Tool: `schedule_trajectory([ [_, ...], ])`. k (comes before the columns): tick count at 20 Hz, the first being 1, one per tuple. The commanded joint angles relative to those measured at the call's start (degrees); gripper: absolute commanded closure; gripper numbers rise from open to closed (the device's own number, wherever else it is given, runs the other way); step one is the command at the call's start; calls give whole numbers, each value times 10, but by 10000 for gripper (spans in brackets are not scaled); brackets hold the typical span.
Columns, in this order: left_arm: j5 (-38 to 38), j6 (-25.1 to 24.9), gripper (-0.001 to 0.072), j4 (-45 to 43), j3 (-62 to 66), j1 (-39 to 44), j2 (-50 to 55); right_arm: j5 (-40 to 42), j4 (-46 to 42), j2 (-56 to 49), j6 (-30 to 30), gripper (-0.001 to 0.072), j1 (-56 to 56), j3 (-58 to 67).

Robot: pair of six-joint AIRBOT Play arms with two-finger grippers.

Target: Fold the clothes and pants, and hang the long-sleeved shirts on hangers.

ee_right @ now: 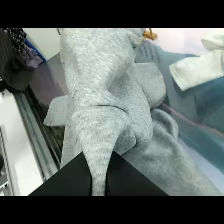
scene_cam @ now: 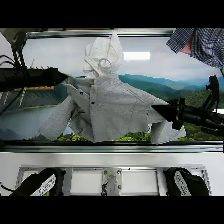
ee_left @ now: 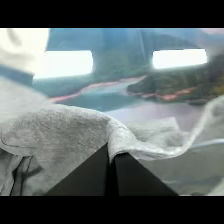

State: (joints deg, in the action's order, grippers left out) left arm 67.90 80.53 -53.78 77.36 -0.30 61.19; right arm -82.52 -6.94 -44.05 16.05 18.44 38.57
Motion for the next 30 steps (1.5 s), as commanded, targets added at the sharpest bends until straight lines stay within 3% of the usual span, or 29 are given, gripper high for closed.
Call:
schedule_trajectory([
  [1, 13, 15, 687, -55, 84, 69, -25, 2, 83, -1, -28, 697, -1, 0],
  [5, 16, 57, 686, -155, 114, 151, -54, 0, 180, 0, -41, 698, -1, 0],
  [8, 22, 105, 686, -233, 114, 196, -61, -3, 203, 0, -41, 697, -1, 0],
  [12, 18, 106, 684, -233, 114, 219, -61, -4, 222, 0, -42, 697, -13, 0],
  [13, 10, 106, 526, -233, 114, 218, -66, -4, 227, 0, -44, 697, -17, 0],
  [14, -5, 106, 165, -232, 114, 216, -74, -4, 227, 1, -50, 698, -19, 0],
  [15, -22, 110, 64, -231, 114, 210, -84, -2, 227, 0, -50, 697, -20, 0],
  [19, -35, 130, 89, -231, 114, 164, -131, -2, 227, 0, -54, 697, -20, 0],
  [25, 14, 150, 92, -231, 108, 107, -147, 18, 237, 1, -71, 697, -19, 1],
  [26, 13, 151, 222, -230, 95, 107, -147, 30, 250, 1, -89, 697, -18, 5],
  [27, 12, 151, 535, -230, 78, 107, -147, 47, 255, 1, -96, 697, -13, 15],
  [28, 9, 151, 680, -226, 57, 109, -147, 64, 250, 1, -103, 697, -1, 31],
  [30, 2, 151, 686, -226, 14, 125, -147, 88, 240, 1, -105, 697, 40, 65],
])
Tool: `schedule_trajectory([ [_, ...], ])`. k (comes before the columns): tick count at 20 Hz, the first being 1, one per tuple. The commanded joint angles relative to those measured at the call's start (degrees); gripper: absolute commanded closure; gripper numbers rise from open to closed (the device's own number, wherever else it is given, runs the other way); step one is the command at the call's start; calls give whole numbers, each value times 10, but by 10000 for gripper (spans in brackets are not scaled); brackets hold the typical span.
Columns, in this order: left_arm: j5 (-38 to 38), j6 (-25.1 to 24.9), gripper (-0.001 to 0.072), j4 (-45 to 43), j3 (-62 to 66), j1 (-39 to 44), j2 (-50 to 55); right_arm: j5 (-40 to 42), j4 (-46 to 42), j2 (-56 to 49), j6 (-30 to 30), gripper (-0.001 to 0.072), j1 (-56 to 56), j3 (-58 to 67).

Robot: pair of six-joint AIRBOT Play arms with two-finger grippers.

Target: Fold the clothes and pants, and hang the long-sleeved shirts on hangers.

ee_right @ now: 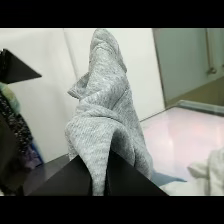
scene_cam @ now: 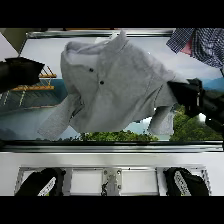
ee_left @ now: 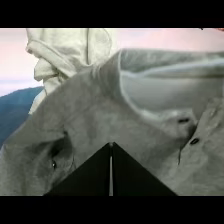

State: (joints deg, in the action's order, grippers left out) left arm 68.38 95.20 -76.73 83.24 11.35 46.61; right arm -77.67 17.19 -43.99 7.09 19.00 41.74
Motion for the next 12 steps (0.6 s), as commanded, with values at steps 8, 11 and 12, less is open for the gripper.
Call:
schedule_trajectory([
  [8, -115, 4, 686, 3, -146, 86, -1, 147, -9, 35, -16, 697, 330, 92],
  [11, -134, 4, 686, 2, -151, 85, 1, 235, -9, 54, -19, 697, 419, 99],
  [12, -134, 4, 686, 2, -151, 85, 2, 275, -9, 57, -29, 697, 438, 107],
])
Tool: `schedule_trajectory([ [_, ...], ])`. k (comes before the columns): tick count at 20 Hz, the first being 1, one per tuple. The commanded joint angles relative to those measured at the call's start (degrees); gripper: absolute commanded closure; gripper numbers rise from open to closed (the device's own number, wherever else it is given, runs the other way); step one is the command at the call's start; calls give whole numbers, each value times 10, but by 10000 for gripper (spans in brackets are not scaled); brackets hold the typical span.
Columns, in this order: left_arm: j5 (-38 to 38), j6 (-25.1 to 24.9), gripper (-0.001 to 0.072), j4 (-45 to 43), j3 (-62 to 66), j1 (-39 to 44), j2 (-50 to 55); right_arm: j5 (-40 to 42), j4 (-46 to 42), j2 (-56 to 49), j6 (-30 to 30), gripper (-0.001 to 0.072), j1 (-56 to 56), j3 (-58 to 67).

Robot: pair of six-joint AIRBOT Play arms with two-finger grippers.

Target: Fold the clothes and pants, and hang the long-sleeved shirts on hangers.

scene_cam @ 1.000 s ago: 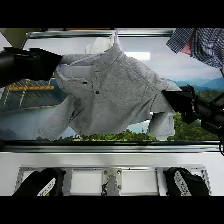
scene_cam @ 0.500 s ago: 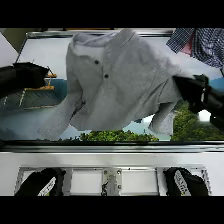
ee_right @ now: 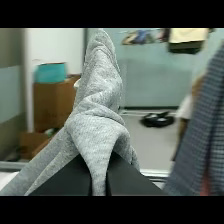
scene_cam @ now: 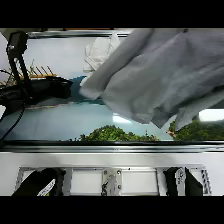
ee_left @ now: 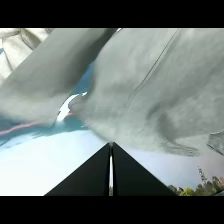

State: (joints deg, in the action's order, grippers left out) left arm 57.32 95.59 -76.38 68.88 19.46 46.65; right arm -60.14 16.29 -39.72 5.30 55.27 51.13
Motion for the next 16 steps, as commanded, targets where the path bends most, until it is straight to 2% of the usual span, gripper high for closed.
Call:
schedule_trajectory([
  [1, -24, 0, 686, -2, -8, 4, 2, 144, 0, 15, -17, 697, 91, 26],
  [5, -29, 0, 685, -2, -8, 4, 2, 328, 0, 12, -55, 697, 112, 99],
  [9, -30, -1, 686, -6, -8, 4, 2, 458, -28, -11, -68, 697, 112, 175],
  [11, -30, -1, 685, -6, -8, 4, 2, 486, -28, -31, -68, 698, 112, 212],
  [16, -28, 0, 685, -6, -8, 4, 1, 488, -28, -76, -71, 697, 112, 292],
])
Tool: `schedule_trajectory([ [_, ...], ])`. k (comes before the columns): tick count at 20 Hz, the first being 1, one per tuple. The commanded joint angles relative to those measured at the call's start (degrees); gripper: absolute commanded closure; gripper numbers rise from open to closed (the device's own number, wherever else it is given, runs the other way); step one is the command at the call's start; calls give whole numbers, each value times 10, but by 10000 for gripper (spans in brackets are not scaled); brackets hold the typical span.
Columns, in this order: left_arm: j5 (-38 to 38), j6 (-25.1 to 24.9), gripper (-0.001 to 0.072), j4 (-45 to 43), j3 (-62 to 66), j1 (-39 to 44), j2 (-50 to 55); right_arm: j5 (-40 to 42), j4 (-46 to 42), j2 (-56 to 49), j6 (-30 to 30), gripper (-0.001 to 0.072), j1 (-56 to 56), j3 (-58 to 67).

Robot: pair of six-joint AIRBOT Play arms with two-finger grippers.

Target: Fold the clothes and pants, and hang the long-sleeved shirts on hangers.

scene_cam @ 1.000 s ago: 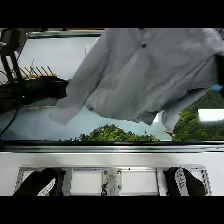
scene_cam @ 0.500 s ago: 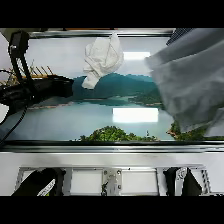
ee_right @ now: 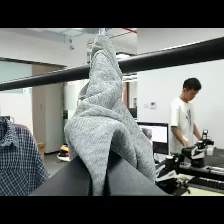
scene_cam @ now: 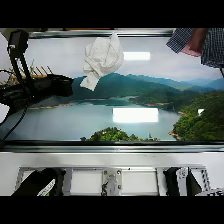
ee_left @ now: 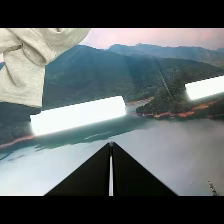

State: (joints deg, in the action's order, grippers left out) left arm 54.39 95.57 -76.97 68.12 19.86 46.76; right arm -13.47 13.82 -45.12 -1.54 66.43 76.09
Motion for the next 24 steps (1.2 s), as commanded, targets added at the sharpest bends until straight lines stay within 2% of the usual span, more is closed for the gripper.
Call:
schedule_trajectory([
  [1, 5, 0, 686, 0, 0, 0, 0, 21, -8, -24, -2, 697, 1, 49],
  [11, 16, 0, 685, 0, 0, 0, 1, 51, -76, -29, -2, 697, 13, 50],
  [15, 16, 0, 686, 1, 0, 0, 1, 122, -76, -34, -2, 697, 18, 50],
  [24, 16, 1, 685, 2, 0, 0, 1, 142, -76, -57, -2, 696, 43, 21],
])
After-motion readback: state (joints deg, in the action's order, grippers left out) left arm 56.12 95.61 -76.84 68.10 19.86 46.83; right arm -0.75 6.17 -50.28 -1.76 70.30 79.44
